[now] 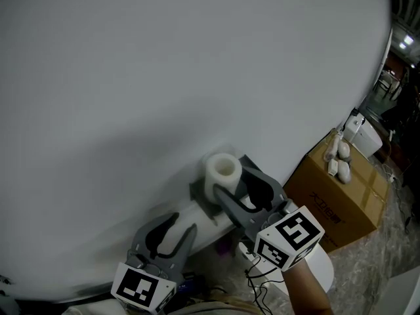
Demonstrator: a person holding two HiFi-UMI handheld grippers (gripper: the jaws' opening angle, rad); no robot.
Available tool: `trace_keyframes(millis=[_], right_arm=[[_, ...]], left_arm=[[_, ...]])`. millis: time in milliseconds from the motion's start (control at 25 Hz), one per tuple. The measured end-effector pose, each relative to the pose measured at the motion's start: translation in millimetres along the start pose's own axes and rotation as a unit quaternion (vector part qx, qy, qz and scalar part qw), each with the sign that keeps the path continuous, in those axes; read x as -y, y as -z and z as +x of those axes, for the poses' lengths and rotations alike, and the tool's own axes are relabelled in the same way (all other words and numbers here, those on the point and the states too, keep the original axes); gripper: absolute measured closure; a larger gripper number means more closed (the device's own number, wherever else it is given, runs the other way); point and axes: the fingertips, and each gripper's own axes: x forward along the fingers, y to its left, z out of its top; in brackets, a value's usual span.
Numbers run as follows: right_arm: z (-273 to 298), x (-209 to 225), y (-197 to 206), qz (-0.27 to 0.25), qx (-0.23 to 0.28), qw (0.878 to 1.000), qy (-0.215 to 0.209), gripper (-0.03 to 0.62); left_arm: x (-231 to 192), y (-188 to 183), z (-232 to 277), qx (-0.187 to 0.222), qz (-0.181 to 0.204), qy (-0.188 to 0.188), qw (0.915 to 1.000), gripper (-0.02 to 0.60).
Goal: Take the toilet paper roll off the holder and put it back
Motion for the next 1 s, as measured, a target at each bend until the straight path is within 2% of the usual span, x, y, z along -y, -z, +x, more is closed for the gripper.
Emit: trace_keyframes(millis=[280,400,560,800,1000], right_arm=[[-16.4,-7.4,-15.6,0.001,0.018,1.000,0.017,0.353],[-30.5,-14.4,-26.7,0.001,0.026,0.999,0.035,0.353],[-51.0,-18.0,-37.1,-0.004,0.033,0.997,0.064,0.353],[-89.8,-12.6,-28.3,-0.015,0.036,0.993,0.116,0.353],[-141.7,-29.4,-38.6,-0.024,0.031,0.987,0.158,0.353]], left_arm=[[10.8,-5.1,6.6,-0.004,0.015,0.031,0.9994,0.413],[22.3,-15.5,5.3,-0.011,0.003,0.055,0.9984,0.408],[39.0,-25.9,10.2,-0.007,0.012,0.093,0.9955,0.402],[80.9,-20.1,30.9,0.003,0.022,0.166,0.9859,0.388],[133.7,-39.1,22.2,0.011,0.022,0.228,0.9733,0.379]])
